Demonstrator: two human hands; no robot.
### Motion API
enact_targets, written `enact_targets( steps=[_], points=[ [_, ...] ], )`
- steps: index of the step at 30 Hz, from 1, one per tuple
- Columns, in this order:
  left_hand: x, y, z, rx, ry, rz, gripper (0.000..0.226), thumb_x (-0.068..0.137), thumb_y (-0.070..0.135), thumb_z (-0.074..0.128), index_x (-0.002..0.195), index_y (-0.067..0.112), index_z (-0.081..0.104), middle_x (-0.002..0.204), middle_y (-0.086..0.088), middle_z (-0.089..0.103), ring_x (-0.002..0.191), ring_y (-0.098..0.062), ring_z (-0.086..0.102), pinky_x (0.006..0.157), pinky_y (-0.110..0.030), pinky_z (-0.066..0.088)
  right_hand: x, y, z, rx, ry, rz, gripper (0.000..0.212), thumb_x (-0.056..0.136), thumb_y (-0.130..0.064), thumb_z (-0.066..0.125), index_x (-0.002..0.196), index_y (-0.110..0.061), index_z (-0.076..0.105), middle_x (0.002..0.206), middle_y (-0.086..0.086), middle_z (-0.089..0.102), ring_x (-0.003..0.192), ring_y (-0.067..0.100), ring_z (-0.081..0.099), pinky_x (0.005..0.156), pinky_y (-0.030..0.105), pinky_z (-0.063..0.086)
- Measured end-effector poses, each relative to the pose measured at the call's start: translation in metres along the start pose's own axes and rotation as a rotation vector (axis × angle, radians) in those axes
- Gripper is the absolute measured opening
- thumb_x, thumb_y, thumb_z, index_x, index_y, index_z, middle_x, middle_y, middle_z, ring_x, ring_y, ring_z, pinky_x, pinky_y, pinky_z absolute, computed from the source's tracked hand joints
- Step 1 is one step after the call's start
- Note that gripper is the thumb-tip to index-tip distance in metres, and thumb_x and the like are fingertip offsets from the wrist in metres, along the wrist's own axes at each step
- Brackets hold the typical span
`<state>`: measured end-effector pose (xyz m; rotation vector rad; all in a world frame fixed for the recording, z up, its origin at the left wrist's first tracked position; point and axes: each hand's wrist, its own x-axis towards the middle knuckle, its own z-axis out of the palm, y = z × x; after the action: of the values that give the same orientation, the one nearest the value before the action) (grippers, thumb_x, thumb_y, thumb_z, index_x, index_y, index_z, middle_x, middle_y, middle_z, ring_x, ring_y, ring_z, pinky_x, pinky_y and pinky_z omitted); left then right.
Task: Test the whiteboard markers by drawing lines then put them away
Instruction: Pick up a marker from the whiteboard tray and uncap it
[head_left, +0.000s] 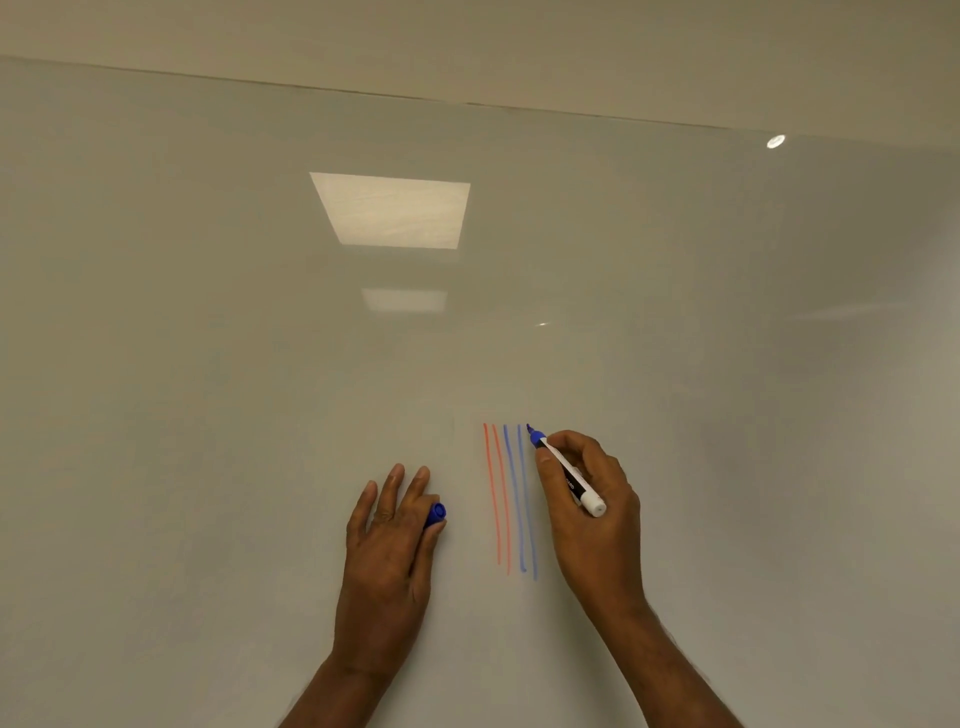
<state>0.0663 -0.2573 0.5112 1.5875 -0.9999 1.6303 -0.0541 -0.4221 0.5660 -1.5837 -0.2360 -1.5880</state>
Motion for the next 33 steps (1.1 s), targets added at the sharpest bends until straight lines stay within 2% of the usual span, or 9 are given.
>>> enact_targets(
  steps=[5, 9, 11, 13, 16, 18, 22, 28, 33],
  points=[
    [0.0, 0.0, 0.0, 0.018, 0.016, 0.033, 0.041, 0.103, 0.027, 0.052, 0.136, 0.004, 0.062, 0.147, -0.006, 0.057, 0.148, -0.021, 0.041, 0.124, -0.046, 0.029, -0.036, 0.014, -0.013, -0.001, -0.013, 0.032, 0.016, 0.093, -0.03, 0.063, 0.108, -0.032, 0.068, 0.098, -0.01, 0.067, 0.094, 0.016, 0.064, 0.081, 0.039, 0.056],
    [0.0, -0.001, 0.001, 0.034, 0.033, 0.053, 0.039, 0.101, 0.023, 0.057, 0.134, 0.005, 0.064, 0.146, -0.006, 0.057, 0.147, -0.023, 0.042, 0.122, -0.05, 0.031, -0.081, 0.037, -0.027, -0.03, 0.021, 0.07, 0.02, 0.088, -0.022, 0.073, 0.101, -0.037, 0.071, 0.096, -0.01, 0.068, 0.093, 0.01, 0.067, 0.078, 0.025, 0.054],
    [-0.001, -0.001, 0.001, 0.05, 0.039, 0.063, 0.037, 0.101, 0.023, 0.057, 0.133, 0.004, 0.065, 0.146, -0.007, 0.057, 0.147, -0.023, 0.042, 0.122, -0.051, 0.031, -0.101, 0.046, -0.032, -0.075, 0.032, 0.065, 0.019, 0.085, -0.034, 0.076, 0.102, -0.039, 0.069, 0.097, -0.013, 0.068, 0.093, 0.004, 0.066, 0.077, 0.015, 0.05],
    [-0.002, -0.002, 0.002, 0.061, 0.038, 0.068, 0.037, 0.1, 0.022, 0.058, 0.133, 0.004, 0.065, 0.146, -0.007, 0.057, 0.147, -0.023, 0.042, 0.122, -0.05, 0.03, -0.111, 0.049, -0.034, -0.089, 0.045, 0.076, 0.026, 0.078, -0.046, 0.068, 0.103, -0.04, 0.067, 0.099, -0.015, 0.068, 0.092, -0.001, 0.065, 0.077, 0.009, 0.049],
    [-0.002, -0.002, 0.003, 0.061, 0.044, 0.069, 0.037, 0.1, 0.022, 0.06, 0.132, 0.005, 0.066, 0.145, -0.007, 0.058, 0.146, -0.025, 0.043, 0.121, -0.051, 0.032, -0.105, 0.045, -0.033, -0.031, 0.072, 0.107, 0.016, 0.085, -0.039, 0.075, 0.1, -0.037, 0.07, 0.097, -0.01, 0.069, 0.094, 0.007, 0.066, 0.078, 0.018, 0.051],
    [-0.002, -0.002, 0.003, 0.059, 0.052, 0.071, 0.037, 0.101, 0.023, 0.059, 0.131, 0.005, 0.066, 0.144, -0.008, 0.059, 0.146, -0.025, 0.044, 0.121, -0.051, 0.032, -0.087, 0.032, -0.031, 0.018, 0.08, 0.089, 0.016, 0.086, -0.029, 0.072, 0.101, -0.033, 0.072, 0.099, -0.007, 0.069, 0.096, 0.015, 0.066, 0.08, 0.024, 0.053],
    [-0.002, -0.002, 0.003, 0.066, 0.059, 0.075, 0.037, 0.102, 0.025, 0.058, 0.132, 0.005, 0.066, 0.144, -0.009, 0.059, 0.145, -0.026, 0.045, 0.122, -0.05, 0.031, -0.039, 0.005, -0.021, 0.062, 0.042, 0.028, 0.017, 0.093, -0.023, 0.067, 0.108, -0.028, 0.07, 0.101, -0.006, 0.067, 0.095, 0.018, 0.066, 0.079, 0.032, 0.054],
    [-0.003, -0.003, 0.004, 0.084, 0.058, 0.079, 0.036, 0.099, 0.019, 0.062, 0.131, 0.004, 0.067, 0.144, -0.009, 0.059, 0.145, -0.028, 0.045, 0.121, -0.052, 0.033, -0.003, 0.005, -0.004, 0.026, 0.042, -0.006, 0.02, 0.095, -0.029, 0.063, 0.114, -0.027, 0.068, 0.101, -0.008, 0.067, 0.098, 0.017, 0.064, 0.083, 0.044, 0.056],
    [-0.002, -0.002, 0.003, 0.078, 0.058, 0.079, 0.036, 0.099, 0.019, 0.062, 0.132, 0.005, 0.066, 0.144, -0.009, 0.059, 0.145, -0.027, 0.045, 0.121, -0.051, 0.032, -0.017, 0.012, -0.007, 0.014, 0.043, -0.01, 0.019, 0.096, -0.023, 0.064, 0.113, -0.031, 0.067, 0.101, -0.011, 0.067, 0.1, 0.02, 0.064, 0.083, 0.046, 0.056]
  ],
)
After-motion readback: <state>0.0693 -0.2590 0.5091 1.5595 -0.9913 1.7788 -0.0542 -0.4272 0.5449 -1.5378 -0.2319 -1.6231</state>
